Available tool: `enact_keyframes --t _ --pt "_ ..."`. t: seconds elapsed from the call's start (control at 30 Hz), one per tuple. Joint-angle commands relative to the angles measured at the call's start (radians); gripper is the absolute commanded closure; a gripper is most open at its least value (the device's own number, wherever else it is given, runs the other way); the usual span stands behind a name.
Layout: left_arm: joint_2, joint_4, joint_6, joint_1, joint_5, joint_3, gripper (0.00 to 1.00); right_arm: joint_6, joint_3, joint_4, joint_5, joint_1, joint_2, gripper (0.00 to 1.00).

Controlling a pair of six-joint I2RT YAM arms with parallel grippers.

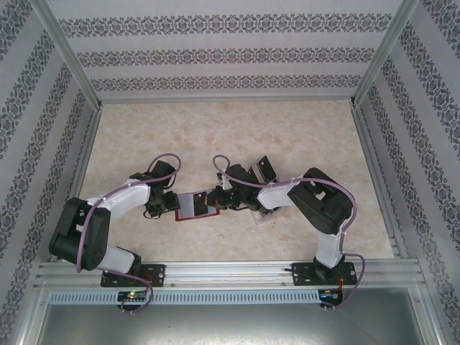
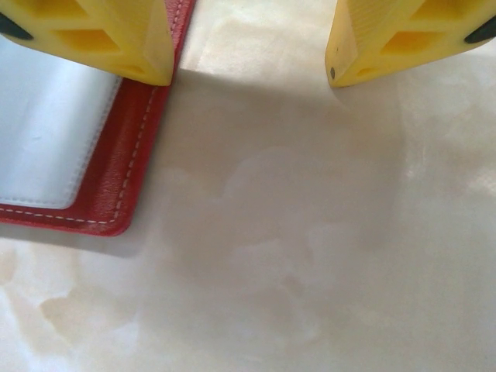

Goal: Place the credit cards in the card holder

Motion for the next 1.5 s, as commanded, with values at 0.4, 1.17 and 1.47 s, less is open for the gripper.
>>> enact_keyframes --t 0.4,1.17,1.47 --pt "0.01 0.006 0.021 -0.011 -0.006 0.003 0.45 0.005 -0.038 0.055 -0.028 -0.02 -0.075 1.0" --pt "0.001 -0.029 0.052 -0.044 -0.002 0.094 0.34 -0.043 -0.057 -0.015 -0.007 -0.052 -0.095 1.0" --pt "0.049 0.004 0.06 -0.054 -0.018 0.062 0.34 -0.064 -0.033 -0.027 -0.033 -0.052 -0.069 1.0"
